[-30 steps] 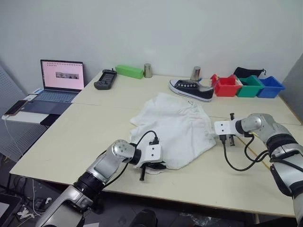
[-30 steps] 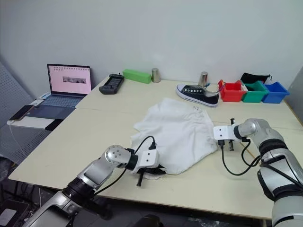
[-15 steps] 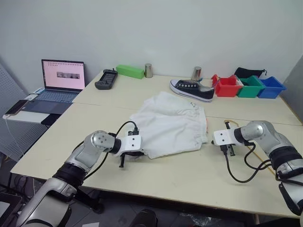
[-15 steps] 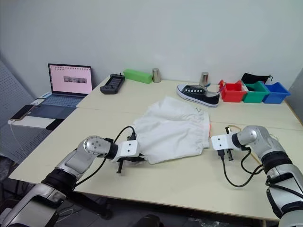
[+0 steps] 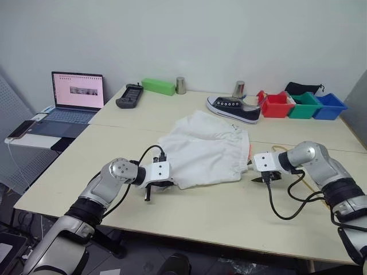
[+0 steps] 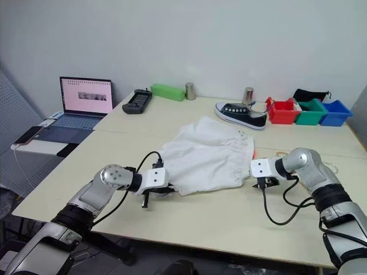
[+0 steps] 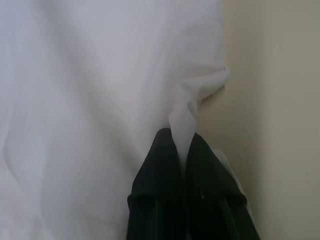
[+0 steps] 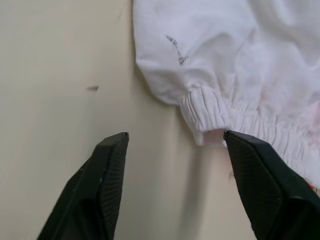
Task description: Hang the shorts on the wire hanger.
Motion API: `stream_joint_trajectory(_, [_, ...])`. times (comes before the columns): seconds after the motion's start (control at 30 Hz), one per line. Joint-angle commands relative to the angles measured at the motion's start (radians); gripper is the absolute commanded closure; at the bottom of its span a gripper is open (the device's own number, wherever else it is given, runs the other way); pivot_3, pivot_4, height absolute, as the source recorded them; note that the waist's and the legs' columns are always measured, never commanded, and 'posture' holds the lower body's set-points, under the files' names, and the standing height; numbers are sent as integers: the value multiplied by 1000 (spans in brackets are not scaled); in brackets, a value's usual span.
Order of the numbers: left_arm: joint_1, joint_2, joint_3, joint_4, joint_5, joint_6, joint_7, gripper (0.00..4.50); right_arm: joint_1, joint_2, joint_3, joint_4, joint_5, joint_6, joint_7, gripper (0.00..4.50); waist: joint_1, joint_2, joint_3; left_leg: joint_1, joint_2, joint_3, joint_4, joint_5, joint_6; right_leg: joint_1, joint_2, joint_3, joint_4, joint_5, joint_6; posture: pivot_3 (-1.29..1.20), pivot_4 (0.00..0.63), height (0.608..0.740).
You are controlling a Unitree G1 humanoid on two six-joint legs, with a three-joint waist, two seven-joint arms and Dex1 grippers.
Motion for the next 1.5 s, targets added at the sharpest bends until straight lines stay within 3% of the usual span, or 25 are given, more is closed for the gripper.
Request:
stream_joint_trajectory(0.03, [1,2,25,-34,6,11,-2,4500,-44,12,-20,18,-8,-1,-40,918,4,0,0,0,0,0,0,0,0,0,0,0,0,0,0,444,0,740])
stream_joint_trajectory(0.57, [-6,3,29,-44,8,20,-16,4500,-83,10,-31,27,14,1,-38,918,23,0,0,-1,0,0,0,0,0,-1,1,-1,-1,0,0,429,0,740])
stream_joint_trajectory(0.87, [-22,1,33,-39,9,22,-18,4500,-118,32,36,180,-101,-85,-129,918,24,0,0,-1,0,1,0,0,0,-1,1,0,-1,0,0,440,0,740])
stream_joint_trajectory(1.03, [-24,-3,34,-38,11,23,-14,4500,-139,51,32,234,-96,-90,-125,1816,24,0,0,-1,0,0,0,0,0,-1,1,0,-1,0,0,441,0,740])
stream_joint_trajectory(1.4, [-28,-6,36,-36,12,22,-13,4500,-151,56,20,275,-107,-101,-151,4421,24,0,0,-1,0,0,0,0,0,-1,1,0,-1,0,0,438,0,740])
stream_joint_trajectory(1.5, [-30,-8,36,-32,13,19,-12,4500,-152,52,19,279,-108,-105,-152,4464,24,0,0,-1,0,0,0,0,0,-1,1,0,-1,0,0,436,0,740])
